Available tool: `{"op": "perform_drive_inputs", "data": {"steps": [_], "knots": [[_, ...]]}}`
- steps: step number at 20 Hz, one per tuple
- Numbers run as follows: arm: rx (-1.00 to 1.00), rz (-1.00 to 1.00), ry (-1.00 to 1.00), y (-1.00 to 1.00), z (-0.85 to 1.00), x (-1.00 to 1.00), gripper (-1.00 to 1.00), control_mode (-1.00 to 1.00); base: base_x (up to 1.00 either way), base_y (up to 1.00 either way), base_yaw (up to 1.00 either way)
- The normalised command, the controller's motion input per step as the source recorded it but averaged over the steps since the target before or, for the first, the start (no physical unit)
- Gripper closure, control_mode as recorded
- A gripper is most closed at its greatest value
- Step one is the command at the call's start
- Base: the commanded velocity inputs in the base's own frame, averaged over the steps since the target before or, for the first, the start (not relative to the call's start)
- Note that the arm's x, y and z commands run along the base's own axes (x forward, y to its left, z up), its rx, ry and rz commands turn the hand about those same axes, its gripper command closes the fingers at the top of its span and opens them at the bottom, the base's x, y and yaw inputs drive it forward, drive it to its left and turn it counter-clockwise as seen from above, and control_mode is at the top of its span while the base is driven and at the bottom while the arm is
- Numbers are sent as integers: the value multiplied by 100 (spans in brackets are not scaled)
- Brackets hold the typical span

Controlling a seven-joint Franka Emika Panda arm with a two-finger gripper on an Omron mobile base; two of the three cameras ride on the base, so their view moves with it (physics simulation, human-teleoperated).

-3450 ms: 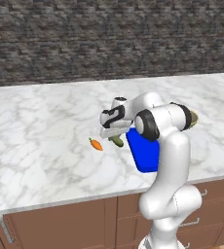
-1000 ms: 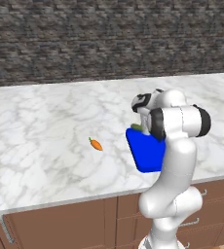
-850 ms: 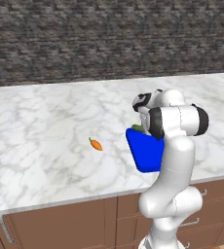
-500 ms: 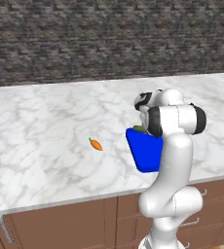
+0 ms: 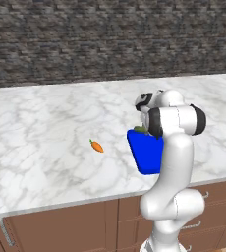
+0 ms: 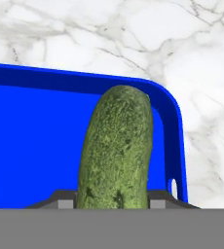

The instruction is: Place the two vegetables and bowl onto the tray for setting up a vegetable dip station.

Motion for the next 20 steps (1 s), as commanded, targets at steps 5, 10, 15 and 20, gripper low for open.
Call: {"op": "perform_drive_inputs", "data": {"steps": [5,10,15,20], "knots": [[0,0,0,0,-7,15,100,-100,0,0,0],[0,0,0,0,-5,8,100,-100,0,0,0],[0,0,0,0,-4,2,-100,-100,0,0,0],[0,0,0,0,0,0,-100,-100,0,0,0]]}}
